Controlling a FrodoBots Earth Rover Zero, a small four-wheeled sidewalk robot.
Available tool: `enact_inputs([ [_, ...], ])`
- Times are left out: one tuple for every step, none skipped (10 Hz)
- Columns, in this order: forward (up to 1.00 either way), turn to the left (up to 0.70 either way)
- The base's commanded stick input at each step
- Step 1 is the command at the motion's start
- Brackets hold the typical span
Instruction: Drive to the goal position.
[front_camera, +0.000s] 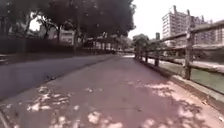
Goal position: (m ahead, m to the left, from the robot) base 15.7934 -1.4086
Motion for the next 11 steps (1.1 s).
enact_inputs([
  [0.70, 0.00],
  [0.70, 0.00],
  [0.70, 0.00],
  [0.70, 0.00],
  [0.70, 0.00],
  [0.70, 0.00],
  [0.70, 0.00],
  [0.70, 0.00],
  [0.70, 0.00],
  [0.70, 0.00],
  [0.70, 0.00],
])
